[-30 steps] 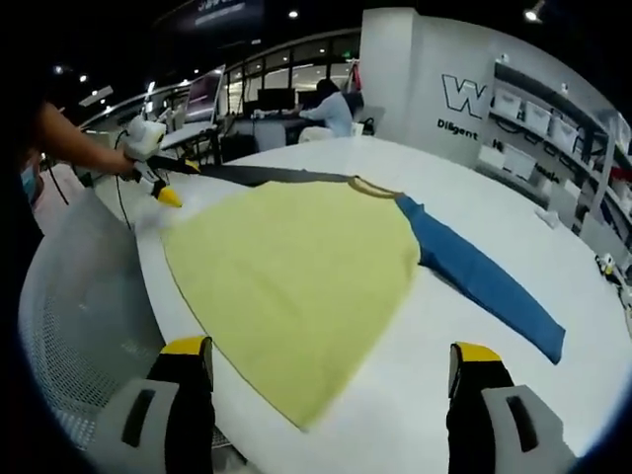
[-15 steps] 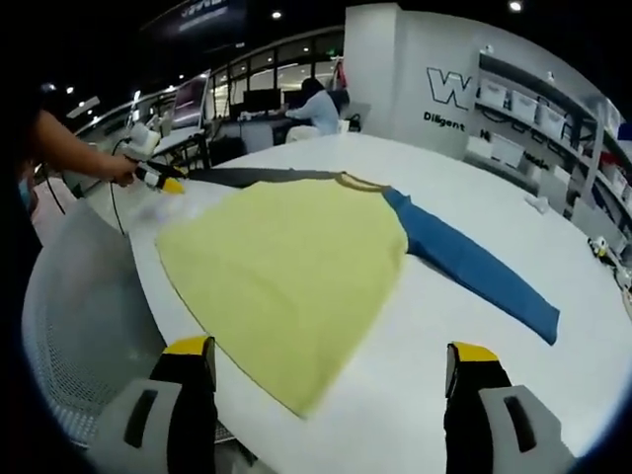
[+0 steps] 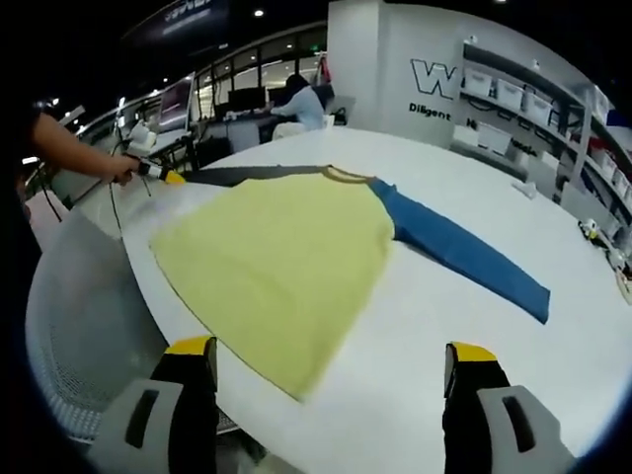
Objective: Fold the garment on the visible template until the final outline fits inside the template.
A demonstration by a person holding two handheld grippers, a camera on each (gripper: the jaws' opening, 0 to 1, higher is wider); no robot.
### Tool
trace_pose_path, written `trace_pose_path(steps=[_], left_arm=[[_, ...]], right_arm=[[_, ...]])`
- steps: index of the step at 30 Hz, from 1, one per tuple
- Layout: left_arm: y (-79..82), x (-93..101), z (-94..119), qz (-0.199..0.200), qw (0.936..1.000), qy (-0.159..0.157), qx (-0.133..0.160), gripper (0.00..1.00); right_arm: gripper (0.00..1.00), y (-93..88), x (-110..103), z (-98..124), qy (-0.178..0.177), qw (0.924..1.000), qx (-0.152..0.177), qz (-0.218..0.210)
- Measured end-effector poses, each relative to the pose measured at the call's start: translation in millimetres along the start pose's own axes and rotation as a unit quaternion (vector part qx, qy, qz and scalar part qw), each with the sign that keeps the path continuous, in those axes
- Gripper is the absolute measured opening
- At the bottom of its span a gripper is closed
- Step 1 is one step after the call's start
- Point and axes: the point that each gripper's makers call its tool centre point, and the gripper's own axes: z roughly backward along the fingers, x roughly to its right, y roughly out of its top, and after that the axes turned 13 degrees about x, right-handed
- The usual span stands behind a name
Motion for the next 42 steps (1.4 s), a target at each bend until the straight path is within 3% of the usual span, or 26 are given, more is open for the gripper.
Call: trace_pose_path(steps=[3, 7, 10, 17, 23, 31, 32, 35, 42], left_arm=[[8.3, -11.8, -2.2, 0.028, 0.9993, 0.021, 0.017, 0.68], [7.8, -20.4, -1.6, 0.037, 0.9985, 0.038, 0.013, 0.64], [7.6, -24.5, -1.4, 0.073, 0.9957, 0.056, 0.016, 0.59], [8.1, -39.2, 0.1, 0.083, 0.9925, 0.09, 0.009, 0.52], [3.4, -47.5, -2.0, 0.078, 0.9901, 0.116, -0.003, 0.4], [-11.5, -55.7, -4.0, 0.056, 0.989, 0.132, -0.036, 0.33], [-8.9, -58.9, -3.8, 0.042, 0.9895, 0.136, -0.028, 0.31], [-8.8, -60.2, -4.4, 0.052, 0.9887, 0.138, -0.029, 0.25], [-7.5, -65.5, -6.1, 0.031, 0.9897, 0.135, -0.037, 0.15]], right_arm=[[0.94, 0.5, 2.8, 3.6, -0.007, 1.0, 0.001, -0.004], [0.93, -0.8, 7.5, 8.4, -0.017, 0.9998, 0.001, -0.008], [0.93, -5.8, 10.7, 10.6, -0.021, 0.9996, -0.006, -0.015], [0.92, -6.8, 14.4, 12.7, -0.033, 0.9991, -0.005, -0.026], [0.91, -8.2, 14.6, 14.7, -0.036, 0.9989, -0.005, -0.03], [0.9, -9.1, 20.5, 20.6, -0.045, 0.9985, -0.006, -0.032], [0.89, -8.9, 21.5, 21.6, -0.046, 0.9985, -0.007, -0.03], [0.85, -5.6, 25.0, 24.7, -0.048, 0.9985, -0.001, -0.026], [0.82, -6.8, 27.5, 25.1, -0.052, 0.9984, -0.004, -0.022]])
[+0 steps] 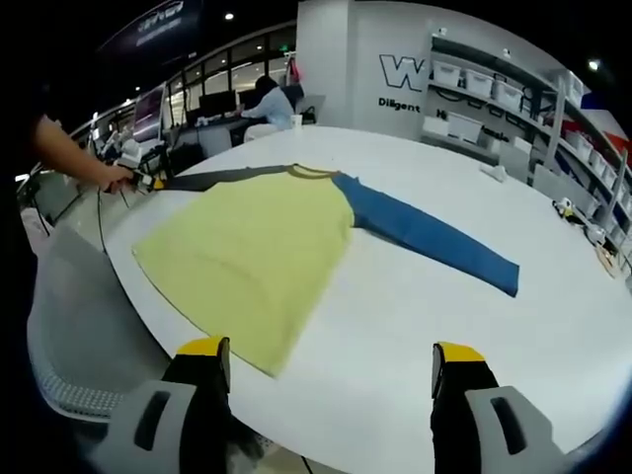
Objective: Fold the garment on the visible template until the final outline fits inside the template.
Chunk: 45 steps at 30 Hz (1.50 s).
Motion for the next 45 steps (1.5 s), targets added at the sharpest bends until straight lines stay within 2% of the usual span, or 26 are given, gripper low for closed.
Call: trace_pose_path(steps=[3, 10, 15, 20, 23, 27, 29, 33, 43, 45], left_arm=[[-0.9, 1.7, 0.8, -0.021, 0.9997, -0.008, -0.01, 0.01], [-0.9, 7.3, 8.6, -0.042, 0.9983, -0.034, -0.019, 0.01], [12.2, 13.9, 17.6, -0.045, 0.9976, -0.052, -0.007, 0.01], [36.1, 21.3, 22.6, -0.046, 0.9966, -0.067, 0.011, 0.01], [52.0, 25.2, 25.1, -0.033, 0.9968, -0.069, 0.024, 0.01], [73.5, 37.3, 29.0, -0.03, 0.9954, -0.081, 0.042, 0.01], [85.9, 45.3, 29.9, -0.029, 0.9941, -0.09, 0.054, 0.01], [113.2, 67.0, 33.1, 0.002, 0.9907, -0.114, 0.075, 0.01], [168.3, 115.4, 43.9, -0.006, 0.9822, -0.149, 0.114, 0.01], [179.6, 124.2, 47.3, 0.004, 0.9805, -0.154, 0.121, 0.01]], right_arm=[[0.81, 1.0, -0.2, -0.2, 0.002, 1.0, 0.0, 0.002], [0.79, 3.7, 3.0, -1.0, 0.0, 1.0, 0.004, -0.001], [0.78, 5.9, 3.4, -3.4, 0.006, 0.9999, 0.01, 0.0], [0.78, 10.6, 3.7, -6.7, 0.009, 0.9998, 0.019, 0.0], [0.77, 14.8, 1.1, -7.5, 0.014, 0.9996, 0.026, 0.002], [0.77, 20.2, -1.0, -9.3, 0.02, 0.9991, 0.037, 0.003], [0.77, 22.8, -2.2, -9.6, 0.022, 0.9989, 0.042, 0.002], [0.76, 27.7, -3.9, -10.1, 0.027, 0.9982, 0.053, 0.004], [0.74, 32.4, -3.6, -5.4, 0.035, 0.9966, 0.074, 0.0], [0.74, 32.8, -4.9, -3.6, 0.037, 0.9963, 0.077, 0.003]])
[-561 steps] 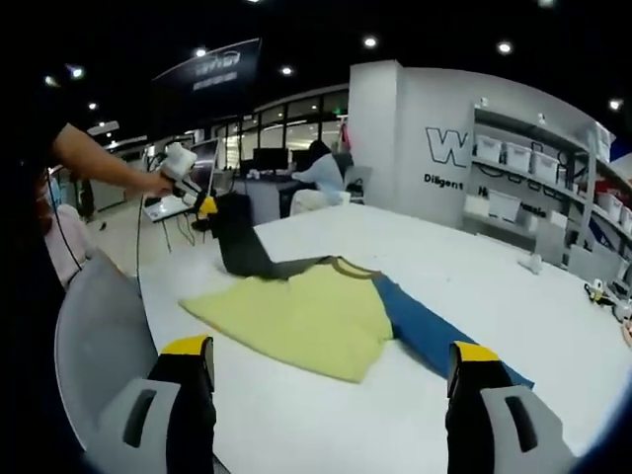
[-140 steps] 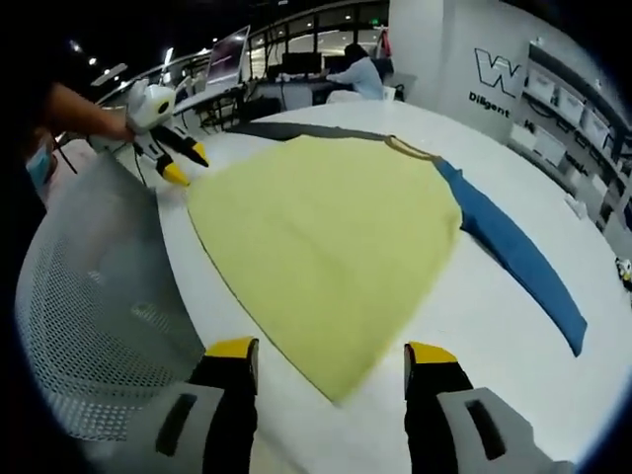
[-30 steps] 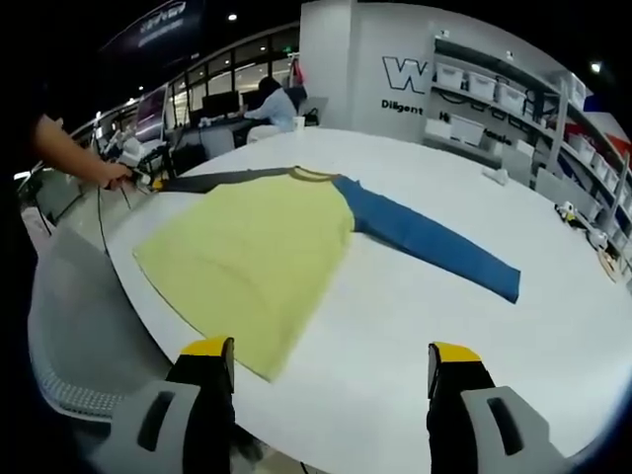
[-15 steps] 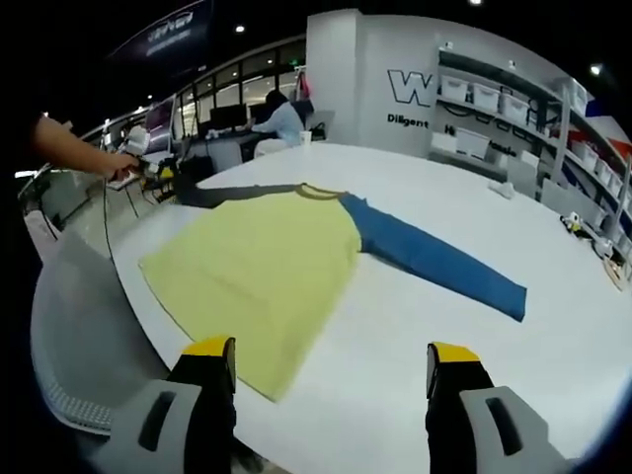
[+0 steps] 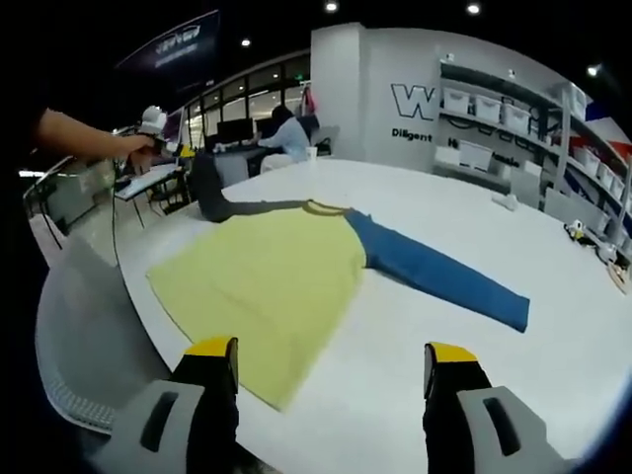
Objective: Fold the garment on the visible template until the final outline fits inside the template.
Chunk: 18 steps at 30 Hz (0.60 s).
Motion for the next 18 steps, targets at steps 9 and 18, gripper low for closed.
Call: trace_pose_path(steps=[9, 18], left_arm=[[34.4, 44.1, -7.2, 0.014, 0.9992, -0.028, 0.024, 0.01], [67.5, 97.2, -17.6, 0.006, 0.9966, -0.065, 0.051, 0.01]], right_arm=[[0.83, 8.8, -8.8, 5.1, 0.013, 0.9993, 0.035, 0.011], [0.93, 22.6, -23.8, 11.1, 0.035, 0.9965, 0.067, 0.036]])
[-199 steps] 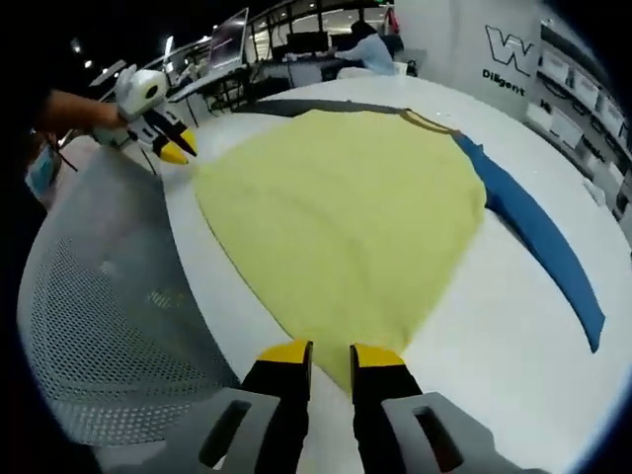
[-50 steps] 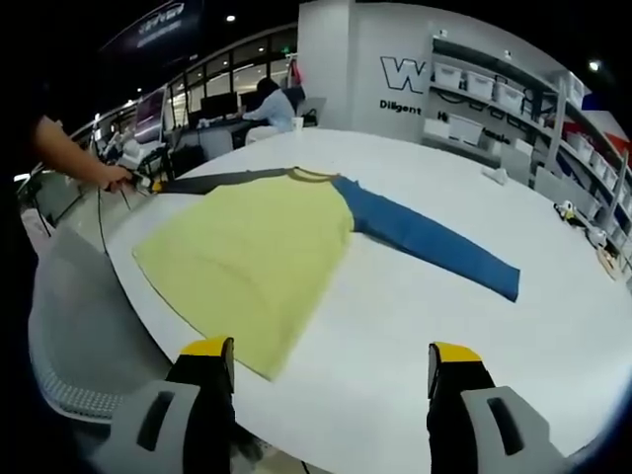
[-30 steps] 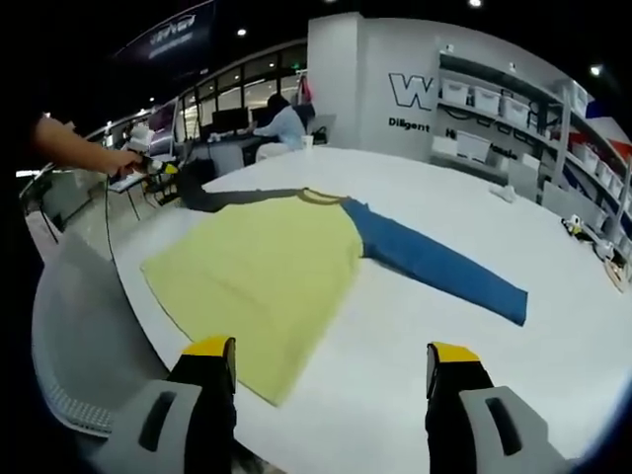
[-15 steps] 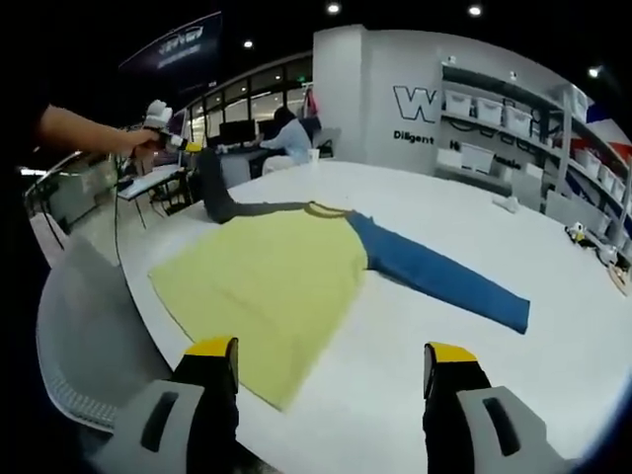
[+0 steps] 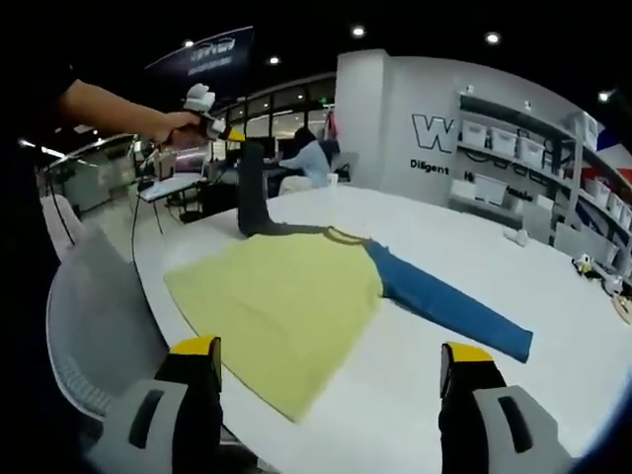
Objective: Fold the garment on the visible template until the final outline fits inside the template.
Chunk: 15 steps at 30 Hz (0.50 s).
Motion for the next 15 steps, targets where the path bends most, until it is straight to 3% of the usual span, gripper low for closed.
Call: trace_pose_path(steps=[9, 15], left_arm=[[20.5, 47.2, -20.1, -0.024, 0.999, -0.035, 0.013, 0.01], [13.7, 80.0, -33.1, -0.046, 0.9976, -0.052, -0.001, 0.01]], right_arm=[[0.92, -7.1, -2.3, 14.6, -0.005, 0.9999, 0.007, -0.014], [0.92, -5.5, 6.0, 26.1, -0.021, 0.9992, 0.018, -0.028]])
